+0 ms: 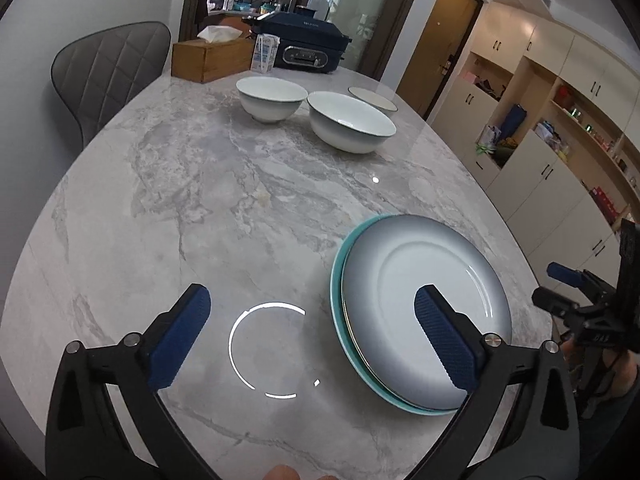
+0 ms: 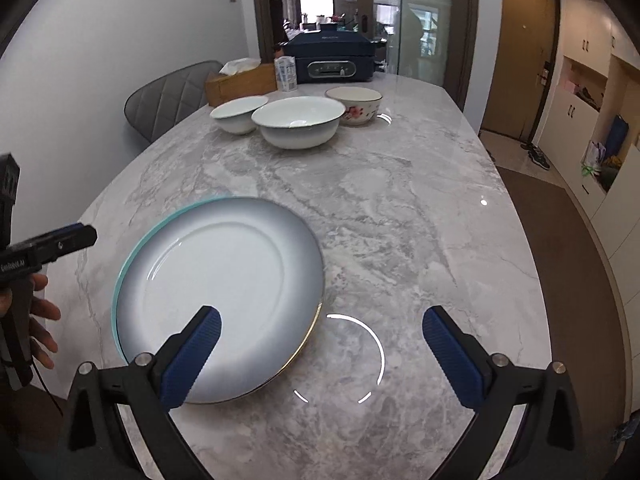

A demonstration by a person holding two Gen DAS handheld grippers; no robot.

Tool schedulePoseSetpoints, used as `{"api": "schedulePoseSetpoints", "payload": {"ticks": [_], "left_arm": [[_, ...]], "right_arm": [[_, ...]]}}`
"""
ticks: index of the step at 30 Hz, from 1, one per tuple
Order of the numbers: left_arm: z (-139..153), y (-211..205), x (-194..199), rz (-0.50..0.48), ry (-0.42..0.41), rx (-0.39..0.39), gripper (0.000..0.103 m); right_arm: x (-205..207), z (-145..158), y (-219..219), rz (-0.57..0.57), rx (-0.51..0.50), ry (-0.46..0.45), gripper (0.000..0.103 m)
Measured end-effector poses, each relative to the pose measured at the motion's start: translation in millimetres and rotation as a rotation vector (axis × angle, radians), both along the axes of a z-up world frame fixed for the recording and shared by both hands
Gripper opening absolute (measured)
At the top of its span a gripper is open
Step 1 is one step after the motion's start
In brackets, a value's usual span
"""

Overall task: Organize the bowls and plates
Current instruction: 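Open both tools and pull back from the plate stack, then move both tools to the large white bowl and close on its rim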

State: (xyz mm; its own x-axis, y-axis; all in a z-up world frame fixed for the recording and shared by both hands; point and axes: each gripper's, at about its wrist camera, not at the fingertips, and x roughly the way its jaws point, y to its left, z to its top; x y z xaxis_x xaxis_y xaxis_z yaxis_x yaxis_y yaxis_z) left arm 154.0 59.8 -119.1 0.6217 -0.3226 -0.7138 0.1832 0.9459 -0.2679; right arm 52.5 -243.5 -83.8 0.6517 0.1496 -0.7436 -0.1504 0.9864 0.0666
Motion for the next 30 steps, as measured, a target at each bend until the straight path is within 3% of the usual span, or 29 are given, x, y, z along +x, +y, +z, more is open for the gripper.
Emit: {"api": "schedulePoseSetpoints", "payload": {"ticks": [3,7,12,17,20,25,30], "left_arm": [[10.1,2.4,11.8,0.015,-0.057,0.010,0.103],[20.8,1.4,50.0,0.021,-0.056,0.023,0.103],[30.4,-3.6,121.6,0.036,0.058,-0.015,0.103],[40.1,-18.9,190.7,0.029,0.068,-0.024,0.102],[36.5,-27.6,230.9,0.068,0.094,0.009,0.102],[18.0,-54.3,285.7,0.038,0.140,0.059,0.102],[-4.7,-69.6,321.0,0.047,0.185,0.061,0.102]], "right_arm": [[14.3,10.1,-18.0,-0.020,0.076,-0.013,0.103],[47.4,18.2,-24.8,0.004,0.110,0.010,0.103],[109.1,25.7,-37.6,0.004,0.199,0.058,0.103],[180.8,28.7,-47.7,-0.007,0.316,0.135,0.103],[220.2,28.3,-51.1,-0.040,0.321,0.161,0.103],[283.1,22.1,-62.4,-0.079,0.365,0.200,0.103],[334.7,-0.7,-58.5,-0.088,0.393,0.289,0.093]]}}
